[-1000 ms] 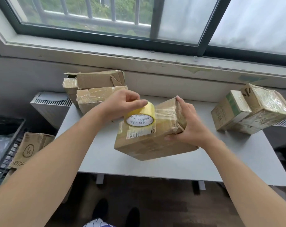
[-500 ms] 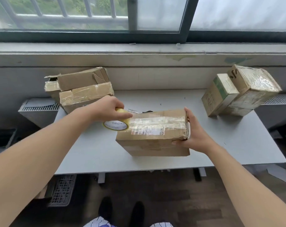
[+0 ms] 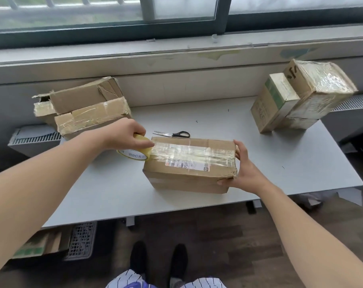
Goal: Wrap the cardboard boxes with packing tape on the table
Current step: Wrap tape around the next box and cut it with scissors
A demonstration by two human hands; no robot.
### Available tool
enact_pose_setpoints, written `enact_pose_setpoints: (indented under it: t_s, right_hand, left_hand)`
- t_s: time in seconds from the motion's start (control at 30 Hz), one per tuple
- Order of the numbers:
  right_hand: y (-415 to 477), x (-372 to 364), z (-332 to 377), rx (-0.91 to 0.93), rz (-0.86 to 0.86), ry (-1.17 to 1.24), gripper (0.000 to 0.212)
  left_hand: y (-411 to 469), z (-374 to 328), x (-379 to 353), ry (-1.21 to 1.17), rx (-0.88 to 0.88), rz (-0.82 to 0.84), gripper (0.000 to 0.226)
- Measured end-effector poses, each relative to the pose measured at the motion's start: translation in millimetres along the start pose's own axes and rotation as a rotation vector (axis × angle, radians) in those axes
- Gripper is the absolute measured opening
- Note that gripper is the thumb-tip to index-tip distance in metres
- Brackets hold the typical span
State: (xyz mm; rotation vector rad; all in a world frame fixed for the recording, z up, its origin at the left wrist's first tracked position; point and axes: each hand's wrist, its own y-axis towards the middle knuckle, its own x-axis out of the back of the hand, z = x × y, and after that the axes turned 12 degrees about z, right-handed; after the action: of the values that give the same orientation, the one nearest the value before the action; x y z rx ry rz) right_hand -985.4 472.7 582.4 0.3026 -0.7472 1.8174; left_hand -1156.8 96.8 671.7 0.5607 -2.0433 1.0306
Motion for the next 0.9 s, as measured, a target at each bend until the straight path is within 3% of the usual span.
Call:
enact_pose_setpoints:
  t_s: [0.3, 0.5, 0.67, 0.8, 0.9]
  right_hand:
    - [7.8, -11.3, -6.5, -0.017, -0.004, 0.000, 0.136]
    - [6.9, -13.6, -7.7, -0.032, -0.001, -0.008, 0.139]
    - [8.9, -12.7, -3.3, -0.068, 0.019, -0.034, 0.143]
    - [4.3, -17.4, 0.5, -0.139, 0.016, -0.069, 0.146]
    - [-2.2, -21.7, 14.8, -0.274, -0.059, -0.245, 0.145]
  left_hand:
    - [13.4, -4.1, -10.7, 0.148, 0.214, 0.058, 0.075]
    - [21.4, 17.3, -36.0, 0.022, 0.110, 0.078, 0.103]
    - [26.2, 24.5, -35.8, 0.014, 0.016, 0.080, 0.106]
    - [29.3, 27.7, -39.9, 0.064, 0.007, 0.089, 0.102]
    - [32.5, 27.6, -42.3, 0.079, 0.015, 0.125, 0.077]
